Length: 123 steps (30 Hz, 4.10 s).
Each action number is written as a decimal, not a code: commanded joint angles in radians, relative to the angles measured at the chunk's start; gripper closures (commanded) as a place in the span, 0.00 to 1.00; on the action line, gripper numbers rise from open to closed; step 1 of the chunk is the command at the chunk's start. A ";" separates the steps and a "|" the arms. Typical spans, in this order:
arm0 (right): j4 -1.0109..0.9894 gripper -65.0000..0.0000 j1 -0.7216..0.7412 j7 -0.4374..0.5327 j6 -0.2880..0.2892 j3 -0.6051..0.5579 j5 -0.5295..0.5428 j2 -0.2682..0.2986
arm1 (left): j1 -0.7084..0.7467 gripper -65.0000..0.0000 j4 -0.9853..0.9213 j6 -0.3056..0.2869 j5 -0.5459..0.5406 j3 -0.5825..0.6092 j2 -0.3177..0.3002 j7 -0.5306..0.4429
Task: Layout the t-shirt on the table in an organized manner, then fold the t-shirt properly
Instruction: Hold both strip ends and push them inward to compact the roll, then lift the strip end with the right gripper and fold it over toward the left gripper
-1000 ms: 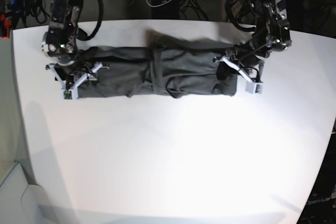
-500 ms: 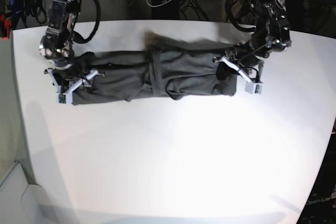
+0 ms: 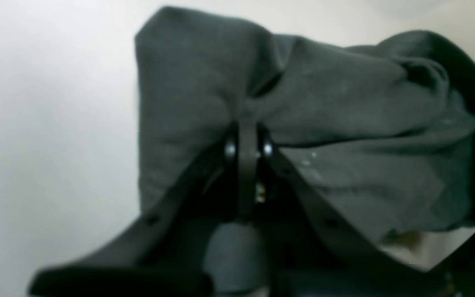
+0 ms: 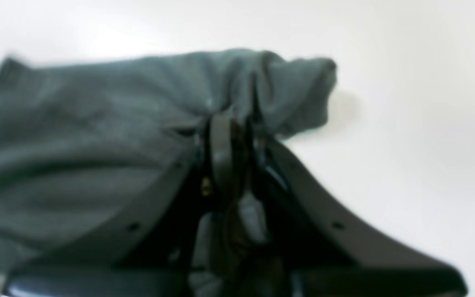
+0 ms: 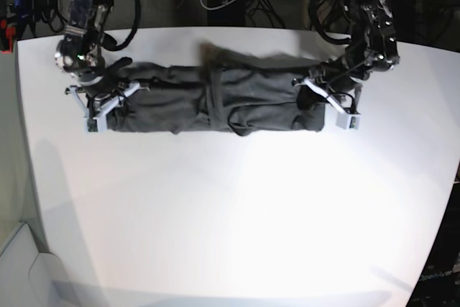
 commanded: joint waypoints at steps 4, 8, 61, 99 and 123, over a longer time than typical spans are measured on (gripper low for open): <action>0.161 1.00 -0.043 -0.081 0.003 -0.004 -0.035 -0.034 | 0.004 1.00 0.013 0.039 0.071 -0.002 -0.005 0.047; 0.314 1.00 -0.065 -0.088 0.083 -0.044 -0.035 -0.062 | 0.004 1.00 0.049 0.039 0.071 -0.001 -0.004 0.047; 0.485 1.00 -0.210 0.175 0.083 -0.449 -0.038 -0.072 | -0.100 1.00 0.033 0.199 0.035 -0.160 -0.030 0.179; 0.001 1.00 0.173 0.192 0.079 -0.940 -0.039 -0.137 | -0.106 1.00 -0.020 0.198 0.103 -0.166 -0.013 0.179; 0.001 1.00 0.207 0.200 0.079 -0.860 -0.038 -0.137 | -0.046 1.00 0.267 0.198 0.111 -0.326 -0.093 0.325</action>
